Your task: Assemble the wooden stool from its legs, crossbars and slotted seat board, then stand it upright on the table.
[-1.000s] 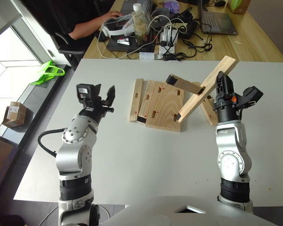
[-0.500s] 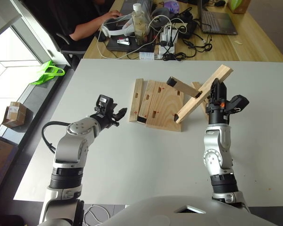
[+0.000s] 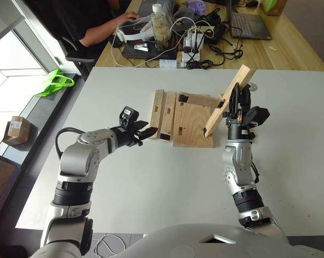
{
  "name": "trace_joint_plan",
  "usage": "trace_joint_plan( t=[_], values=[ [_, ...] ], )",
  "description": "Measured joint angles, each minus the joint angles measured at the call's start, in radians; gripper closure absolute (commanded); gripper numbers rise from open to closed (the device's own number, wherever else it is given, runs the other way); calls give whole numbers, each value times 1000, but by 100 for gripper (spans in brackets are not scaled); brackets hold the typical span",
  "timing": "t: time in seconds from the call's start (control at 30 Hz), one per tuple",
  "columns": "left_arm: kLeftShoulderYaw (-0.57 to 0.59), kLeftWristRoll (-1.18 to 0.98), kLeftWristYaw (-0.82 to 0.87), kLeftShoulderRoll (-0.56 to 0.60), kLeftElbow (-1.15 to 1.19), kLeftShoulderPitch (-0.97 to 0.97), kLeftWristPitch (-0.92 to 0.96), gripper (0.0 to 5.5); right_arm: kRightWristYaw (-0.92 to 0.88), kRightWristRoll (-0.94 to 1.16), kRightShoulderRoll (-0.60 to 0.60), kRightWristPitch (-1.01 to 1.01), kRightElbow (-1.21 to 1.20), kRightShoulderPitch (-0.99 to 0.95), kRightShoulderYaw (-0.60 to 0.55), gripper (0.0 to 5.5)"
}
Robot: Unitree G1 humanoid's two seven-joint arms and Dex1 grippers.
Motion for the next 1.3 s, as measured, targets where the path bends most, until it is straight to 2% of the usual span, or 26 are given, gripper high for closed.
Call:
trace_joint_plan(
  t=[0.13, 0.27, 0.47, 0.73, 0.93, 1.17, 1.23, 1.3],
  values=[
    [-24, -4, -37, 16, 1, -42, 15, 303, -40, -9, 5, -33, 64, -38, -17, 457],
    [15, -83, -30, -22, -10, -77, 66, 303, -48, -42, 6, -77, 88, -40, -18, 457],
    [167, -170, 170, -211, -109, -146, 41, 303, -4, -98, -7, -108, -16, 118, 65, 457],
    [245, -217, 299, -300, -183, -120, -3, 303, 44, -52, -6, 7, -116, 157, 39, 457],
    [284, -274, 360, -376, -260, -98, -88, 303, 112, -25, -8, 133, -180, 158, 27, 349],
    [292, -278, 437, -414, -325, -10, -168, 303, 158, 28, -56, 332, -461, 151, -24, 230],
    [288, -248, 468, -405, -324, 17, -174, 303, 137, 51, -92, 429, -562, 119, -84, 230],
    [262, -174, 480, -330, -319, 56, -153, 303, 95, 99, -127, 529, -622, 53, -175, 230]
  ],
)
